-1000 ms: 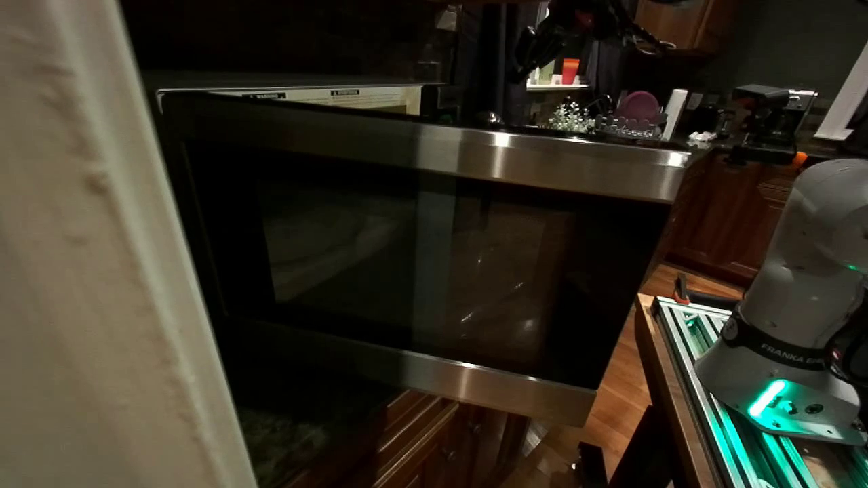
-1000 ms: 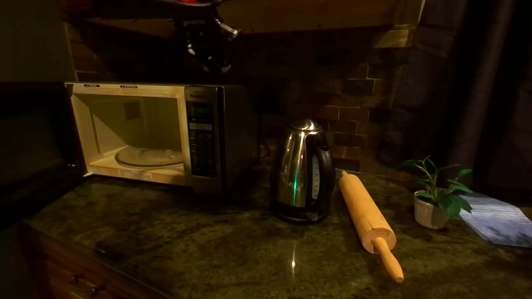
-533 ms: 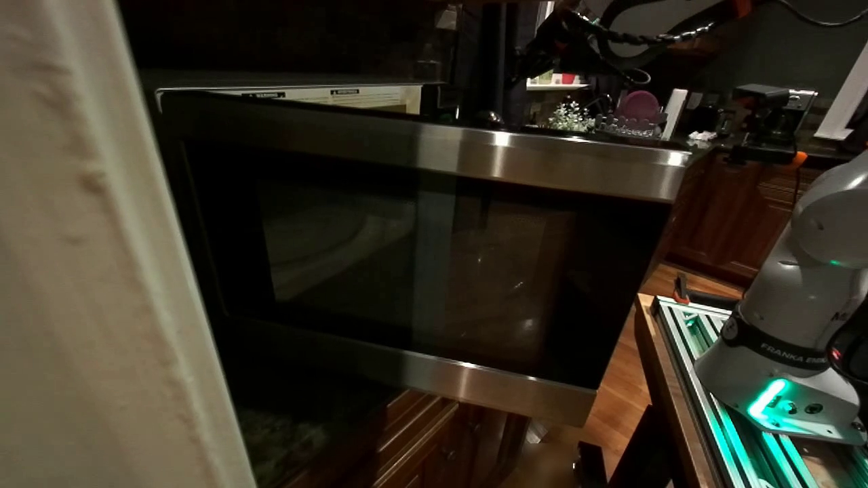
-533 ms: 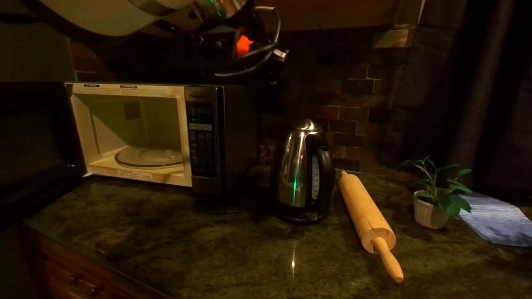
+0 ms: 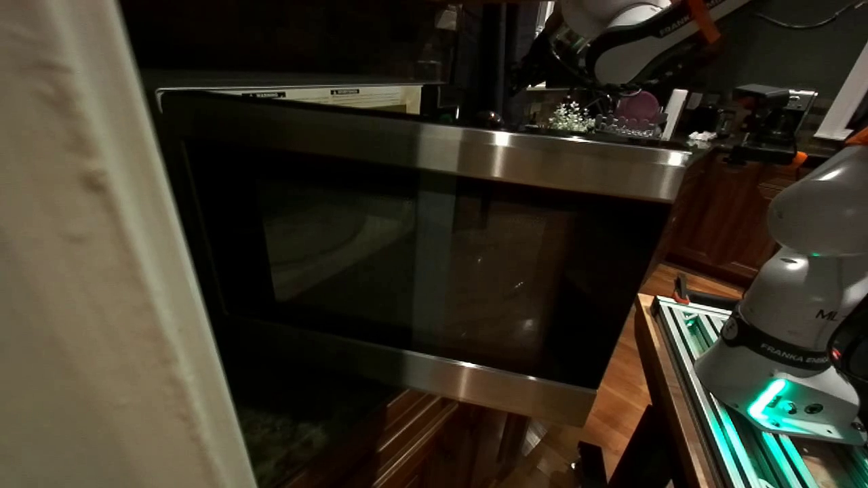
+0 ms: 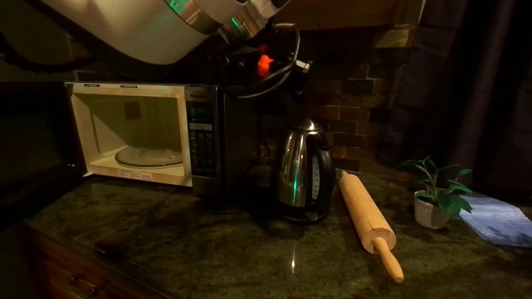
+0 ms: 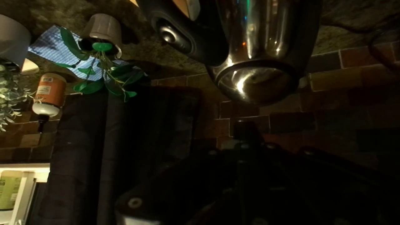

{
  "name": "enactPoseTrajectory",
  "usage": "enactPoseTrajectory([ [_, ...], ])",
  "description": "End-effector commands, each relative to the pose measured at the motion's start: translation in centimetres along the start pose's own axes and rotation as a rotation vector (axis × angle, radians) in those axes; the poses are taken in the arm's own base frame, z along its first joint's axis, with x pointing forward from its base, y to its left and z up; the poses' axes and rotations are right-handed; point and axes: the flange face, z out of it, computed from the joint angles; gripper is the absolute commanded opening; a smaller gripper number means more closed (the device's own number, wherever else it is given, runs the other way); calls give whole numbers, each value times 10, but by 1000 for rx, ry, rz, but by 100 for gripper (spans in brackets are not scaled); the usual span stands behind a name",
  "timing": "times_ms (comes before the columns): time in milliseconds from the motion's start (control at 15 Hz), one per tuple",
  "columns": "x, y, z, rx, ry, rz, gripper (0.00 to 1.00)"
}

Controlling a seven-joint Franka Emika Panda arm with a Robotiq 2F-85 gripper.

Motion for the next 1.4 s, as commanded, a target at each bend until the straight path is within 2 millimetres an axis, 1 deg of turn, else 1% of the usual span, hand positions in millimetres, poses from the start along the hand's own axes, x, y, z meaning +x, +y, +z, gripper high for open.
enactPoseTrajectory([
  [0,7,-11,12,-15,22,-5,0],
  [67,2,-7,3,-11,10,-9,0],
  [467,3,-8,3,-11,12,-8,0],
  [933,3,-7,18,9,56,-13,0],
  [1333,5,-2,31,32,113,-24,0],
])
